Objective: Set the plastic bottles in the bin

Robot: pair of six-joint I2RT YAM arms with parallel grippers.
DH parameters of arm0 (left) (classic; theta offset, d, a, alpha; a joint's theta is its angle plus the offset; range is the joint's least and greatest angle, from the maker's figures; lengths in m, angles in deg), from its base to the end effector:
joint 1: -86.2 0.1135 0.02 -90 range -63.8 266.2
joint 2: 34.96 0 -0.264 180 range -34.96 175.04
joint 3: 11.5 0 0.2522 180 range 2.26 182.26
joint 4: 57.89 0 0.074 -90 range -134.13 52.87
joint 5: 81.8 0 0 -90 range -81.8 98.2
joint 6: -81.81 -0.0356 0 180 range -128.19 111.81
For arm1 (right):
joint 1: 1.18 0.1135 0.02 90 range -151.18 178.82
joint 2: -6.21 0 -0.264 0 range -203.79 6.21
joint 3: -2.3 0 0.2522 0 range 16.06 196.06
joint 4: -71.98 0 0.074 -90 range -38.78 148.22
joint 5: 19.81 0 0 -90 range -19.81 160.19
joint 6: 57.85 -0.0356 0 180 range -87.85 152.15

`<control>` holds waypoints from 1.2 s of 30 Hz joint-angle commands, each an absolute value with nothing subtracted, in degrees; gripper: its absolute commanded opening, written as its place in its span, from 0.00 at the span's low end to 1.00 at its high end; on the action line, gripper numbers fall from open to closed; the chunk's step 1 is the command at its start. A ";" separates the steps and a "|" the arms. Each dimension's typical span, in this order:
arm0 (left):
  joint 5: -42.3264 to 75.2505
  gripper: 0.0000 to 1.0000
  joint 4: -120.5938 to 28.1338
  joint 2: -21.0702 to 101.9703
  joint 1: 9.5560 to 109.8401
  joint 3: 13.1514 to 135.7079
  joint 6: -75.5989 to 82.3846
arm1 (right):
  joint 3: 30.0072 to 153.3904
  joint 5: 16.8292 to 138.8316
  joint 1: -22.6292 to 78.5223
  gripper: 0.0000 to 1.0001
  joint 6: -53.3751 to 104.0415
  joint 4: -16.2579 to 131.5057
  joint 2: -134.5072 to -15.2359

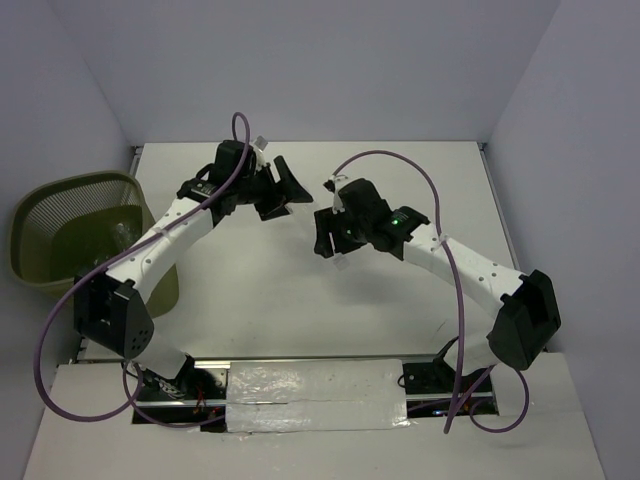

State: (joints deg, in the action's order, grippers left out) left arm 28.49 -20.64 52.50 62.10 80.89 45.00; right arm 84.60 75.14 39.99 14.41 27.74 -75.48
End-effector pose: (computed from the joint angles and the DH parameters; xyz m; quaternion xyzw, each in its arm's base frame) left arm 0.3147 -0.1543 0.3415 -0.1343 0.8560 -0.4170 0.2745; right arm 0.2338 0.2085 0.3019 -0.2031 0.8958 0.2280 0.3230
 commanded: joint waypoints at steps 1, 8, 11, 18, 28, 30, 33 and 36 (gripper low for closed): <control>29.73 0.80 -23.82 52.93 61.41 81.80 45.87 | 85.85 75.55 40.74 0.56 14.13 28.60 -73.60; 28.68 0.55 -23.47 52.32 61.32 81.89 45.87 | 86.20 74.85 41.18 0.56 14.31 28.25 -73.77; 27.46 0.38 -22.16 51.88 61.32 82.68 44.81 | 86.46 74.50 41.27 0.64 14.31 27.72 -73.07; 16.94 0.00 -11.19 52.76 61.32 93.73 37.09 | 92.34 72.04 41.18 1.00 15.18 20.63 -70.17; -17.52 0.00 14.39 51.10 61.76 124.76 22.76 | 102.98 50.88 40.57 1.00 17.56 7.51 -56.03; -22.89 0.00 15.46 49.08 62.29 128.36 20.83 | 102.90 44.30 40.22 1.00 16.60 7.85 -53.74; -32.21 0.00 15.46 44.33 63.08 129.96 18.54 | 101.67 39.88 40.04 1.00 15.54 9.79 -51.98; -42.31 0.00 14.94 39.94 64.05 130.67 15.90 | 101.41 39.43 39.86 1.00 14.05 10.49 -51.71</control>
